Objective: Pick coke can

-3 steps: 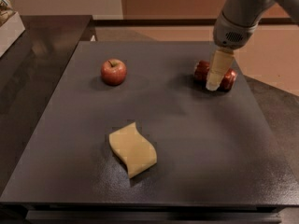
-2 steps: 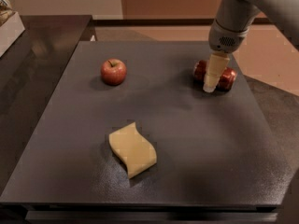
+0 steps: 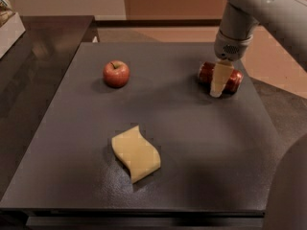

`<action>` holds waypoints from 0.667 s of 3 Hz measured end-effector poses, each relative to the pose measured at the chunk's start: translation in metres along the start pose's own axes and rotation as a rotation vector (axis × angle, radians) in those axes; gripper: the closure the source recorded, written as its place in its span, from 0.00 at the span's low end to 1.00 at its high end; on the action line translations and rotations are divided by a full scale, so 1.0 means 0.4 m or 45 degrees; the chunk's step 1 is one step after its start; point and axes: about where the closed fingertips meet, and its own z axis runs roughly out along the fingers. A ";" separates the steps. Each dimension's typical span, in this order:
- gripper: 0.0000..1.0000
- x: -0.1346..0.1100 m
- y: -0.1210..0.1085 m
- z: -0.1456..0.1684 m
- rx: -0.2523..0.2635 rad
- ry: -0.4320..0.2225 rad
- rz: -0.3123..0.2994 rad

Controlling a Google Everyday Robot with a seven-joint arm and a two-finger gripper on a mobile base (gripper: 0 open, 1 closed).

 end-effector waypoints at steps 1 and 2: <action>0.42 0.006 -0.006 0.011 -0.002 0.013 0.011; 0.65 0.005 -0.008 0.002 0.002 0.003 0.012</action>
Offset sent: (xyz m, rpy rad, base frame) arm -0.0032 -0.0049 0.0084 0.0013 0.0078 -0.0114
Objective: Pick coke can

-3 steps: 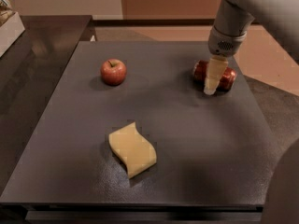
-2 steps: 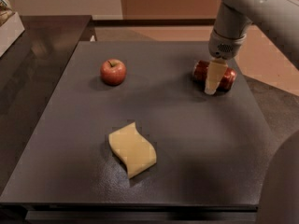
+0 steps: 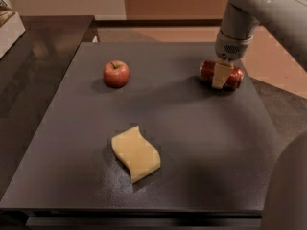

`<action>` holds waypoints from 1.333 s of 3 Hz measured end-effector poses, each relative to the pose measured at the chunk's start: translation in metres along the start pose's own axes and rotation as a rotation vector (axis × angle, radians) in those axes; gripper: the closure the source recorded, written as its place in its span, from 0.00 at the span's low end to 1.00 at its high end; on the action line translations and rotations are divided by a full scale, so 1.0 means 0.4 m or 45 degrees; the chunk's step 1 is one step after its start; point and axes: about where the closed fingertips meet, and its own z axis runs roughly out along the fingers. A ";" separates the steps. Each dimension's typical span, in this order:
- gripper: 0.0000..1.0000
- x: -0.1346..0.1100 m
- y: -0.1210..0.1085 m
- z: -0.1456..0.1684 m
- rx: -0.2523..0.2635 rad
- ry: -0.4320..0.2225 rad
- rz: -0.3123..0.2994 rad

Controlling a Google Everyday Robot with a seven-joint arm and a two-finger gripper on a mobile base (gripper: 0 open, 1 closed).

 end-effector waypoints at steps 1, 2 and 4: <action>0.88 -0.017 -0.001 -0.042 0.012 -0.043 -0.021; 1.00 -0.057 0.011 -0.126 0.047 -0.111 -0.089; 1.00 -0.118 0.033 -0.310 0.153 -0.217 -0.243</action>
Offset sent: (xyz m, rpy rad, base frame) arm -0.0177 0.0387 0.1006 0.0957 -0.1038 0.1536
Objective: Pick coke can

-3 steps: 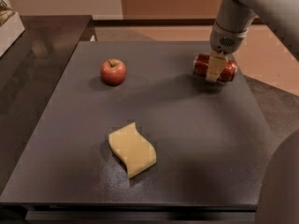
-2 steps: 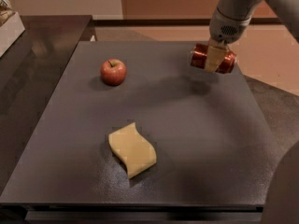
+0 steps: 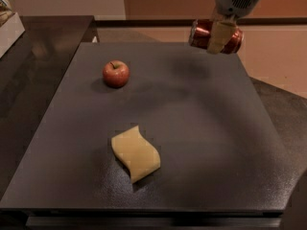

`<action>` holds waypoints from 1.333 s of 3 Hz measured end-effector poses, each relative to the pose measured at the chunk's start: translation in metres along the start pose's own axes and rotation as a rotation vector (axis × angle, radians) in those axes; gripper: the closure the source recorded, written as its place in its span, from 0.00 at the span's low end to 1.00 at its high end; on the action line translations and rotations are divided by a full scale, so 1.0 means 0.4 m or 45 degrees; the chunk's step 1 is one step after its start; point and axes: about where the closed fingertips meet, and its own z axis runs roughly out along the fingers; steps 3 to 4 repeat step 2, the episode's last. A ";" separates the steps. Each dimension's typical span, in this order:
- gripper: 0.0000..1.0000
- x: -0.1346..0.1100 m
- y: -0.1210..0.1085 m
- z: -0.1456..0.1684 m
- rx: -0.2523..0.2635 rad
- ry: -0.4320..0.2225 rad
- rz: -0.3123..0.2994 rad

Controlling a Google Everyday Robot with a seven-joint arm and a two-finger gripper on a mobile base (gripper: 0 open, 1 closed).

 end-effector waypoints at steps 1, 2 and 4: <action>1.00 -0.033 0.006 -0.061 0.049 -0.038 -0.079; 1.00 -0.039 -0.004 -0.058 0.067 -0.048 -0.081; 1.00 -0.039 -0.004 -0.058 0.067 -0.048 -0.081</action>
Offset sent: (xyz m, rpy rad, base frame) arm -0.0071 0.0087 0.0230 0.0058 -0.0478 0.0540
